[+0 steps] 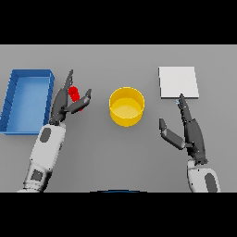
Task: Pick up the red beaker and tilt it to pour out 1 green nut into yellow bowl. Pick up the yellow bowl and place it on the metallic measuring scale.
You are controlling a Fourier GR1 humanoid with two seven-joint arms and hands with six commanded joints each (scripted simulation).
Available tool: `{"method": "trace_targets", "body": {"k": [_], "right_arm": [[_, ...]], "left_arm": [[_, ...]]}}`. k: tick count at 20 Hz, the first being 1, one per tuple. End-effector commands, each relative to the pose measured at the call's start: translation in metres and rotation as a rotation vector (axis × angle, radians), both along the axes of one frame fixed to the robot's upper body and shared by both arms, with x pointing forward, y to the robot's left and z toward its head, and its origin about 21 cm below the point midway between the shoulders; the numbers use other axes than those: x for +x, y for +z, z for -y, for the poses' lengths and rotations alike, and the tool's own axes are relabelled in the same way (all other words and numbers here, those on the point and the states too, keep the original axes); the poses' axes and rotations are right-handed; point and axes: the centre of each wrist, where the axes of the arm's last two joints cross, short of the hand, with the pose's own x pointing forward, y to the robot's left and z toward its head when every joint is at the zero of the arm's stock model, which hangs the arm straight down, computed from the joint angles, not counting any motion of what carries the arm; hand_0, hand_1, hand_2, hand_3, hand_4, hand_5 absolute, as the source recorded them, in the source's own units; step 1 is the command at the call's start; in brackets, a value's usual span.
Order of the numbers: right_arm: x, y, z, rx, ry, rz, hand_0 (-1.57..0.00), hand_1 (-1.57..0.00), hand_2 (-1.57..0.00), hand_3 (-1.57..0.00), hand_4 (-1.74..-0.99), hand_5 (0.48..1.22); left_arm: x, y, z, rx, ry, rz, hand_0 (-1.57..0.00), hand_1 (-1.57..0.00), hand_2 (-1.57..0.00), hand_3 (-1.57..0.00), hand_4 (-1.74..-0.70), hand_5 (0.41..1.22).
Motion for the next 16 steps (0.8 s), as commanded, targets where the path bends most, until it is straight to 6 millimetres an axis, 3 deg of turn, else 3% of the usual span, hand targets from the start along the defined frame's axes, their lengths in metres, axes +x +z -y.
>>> {"method": "trace_targets", "body": {"k": [1,4,5,6,8,10,13,16], "right_arm": [[-0.003,0.001,-0.003,0.002,0.009,0.017,0.00,0.00,0.00,0.00,-1.262,0.691],[-0.001,0.003,-0.003,-0.003,0.000,0.019,0.00,0.00,0.00,0.00,-1.259,0.691],[-0.003,0.000,-0.001,-0.008,-0.010,0.007,0.00,0.00,0.00,0.00,-1.255,0.691],[-0.001,0.003,-0.002,-0.011,-0.012,0.019,0.00,0.00,0.00,0.00,-1.252,0.690],[-0.003,0.002,0.001,-0.019,-0.007,0.024,0.00,0.00,0.00,0.00,-1.245,0.692],[-0.003,0.002,0.002,-0.015,-0.003,0.022,0.00,0.00,0.00,0.00,-1.240,0.693],[0.000,0.001,-0.002,0.001,-0.006,0.021,0.00,0.00,0.00,0.00,-1.232,0.685],[0.005,0.002,-0.005,-0.020,-0.006,0.017,0.00,0.00,0.00,0.00,-1.196,0.673]], "left_arm": [[0.002,0.000,0.001,0.002,0.002,0.007,0.00,0.00,0.00,0.00,-1.26,0.680],[0.008,-0.001,0.005,-0.008,0.008,0.040,0.00,-0.02,-0.04,0.00,-1.30,0.715],[0.009,-0.002,0.007,-0.013,0.020,0.049,-0.09,-0.14,-0.15,-0.05,-1.32,0.741],[0.009,-0.005,0.010,-0.021,0.034,0.046,-0.32,-0.36,-0.36,-0.22,-1.35,0.770],[0.012,-0.006,0.018,-0.027,0.040,0.054,-0.77,-0.80,-0.79,-0.58,-1.48,0.933],[0.011,-0.009,0.020,-0.033,0.020,0.101,-1.06,-1.08,-1.07,-0.89,-1.57,1.036],[0.012,-0.010,0.019,-0.057,0.023,0.110,-1.31,-1.32,-1.32,-1.20,-1.61,1.119],[0.016,-0.005,0.019,-0.042,0.042,0.125,-1.44,-1.44,-1.44,-1.38,-1.67,1.128]]}}
